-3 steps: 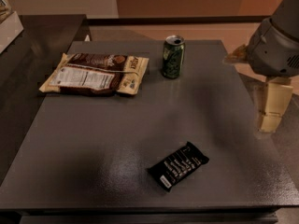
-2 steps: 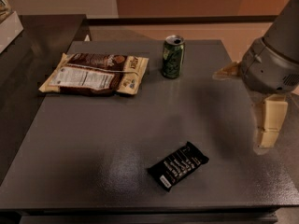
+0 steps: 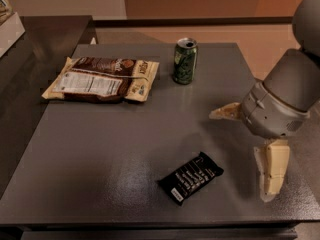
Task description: Pick rxbar chocolate
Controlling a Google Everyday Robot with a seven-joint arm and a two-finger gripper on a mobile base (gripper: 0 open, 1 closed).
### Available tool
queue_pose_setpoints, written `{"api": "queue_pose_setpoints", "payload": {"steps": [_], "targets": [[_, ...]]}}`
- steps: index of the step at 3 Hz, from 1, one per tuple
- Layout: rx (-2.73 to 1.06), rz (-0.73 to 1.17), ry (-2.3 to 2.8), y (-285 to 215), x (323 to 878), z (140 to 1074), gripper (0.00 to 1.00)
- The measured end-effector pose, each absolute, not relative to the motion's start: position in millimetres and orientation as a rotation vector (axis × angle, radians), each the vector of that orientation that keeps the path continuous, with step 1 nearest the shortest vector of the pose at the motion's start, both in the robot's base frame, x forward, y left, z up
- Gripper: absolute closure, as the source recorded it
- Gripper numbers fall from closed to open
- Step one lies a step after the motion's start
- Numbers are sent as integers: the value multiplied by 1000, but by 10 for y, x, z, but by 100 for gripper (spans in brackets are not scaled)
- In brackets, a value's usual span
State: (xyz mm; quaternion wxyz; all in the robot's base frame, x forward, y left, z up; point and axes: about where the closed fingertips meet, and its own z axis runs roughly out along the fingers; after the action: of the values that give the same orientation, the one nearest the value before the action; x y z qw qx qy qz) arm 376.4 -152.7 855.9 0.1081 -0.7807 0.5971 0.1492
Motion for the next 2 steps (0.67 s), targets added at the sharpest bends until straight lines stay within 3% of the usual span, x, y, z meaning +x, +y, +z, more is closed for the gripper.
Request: {"api": "queue_pose_setpoints", "payload": {"steps": [2], "targets": [[-2270, 606, 1652, -1132, 3577, 8291, 0]]}}
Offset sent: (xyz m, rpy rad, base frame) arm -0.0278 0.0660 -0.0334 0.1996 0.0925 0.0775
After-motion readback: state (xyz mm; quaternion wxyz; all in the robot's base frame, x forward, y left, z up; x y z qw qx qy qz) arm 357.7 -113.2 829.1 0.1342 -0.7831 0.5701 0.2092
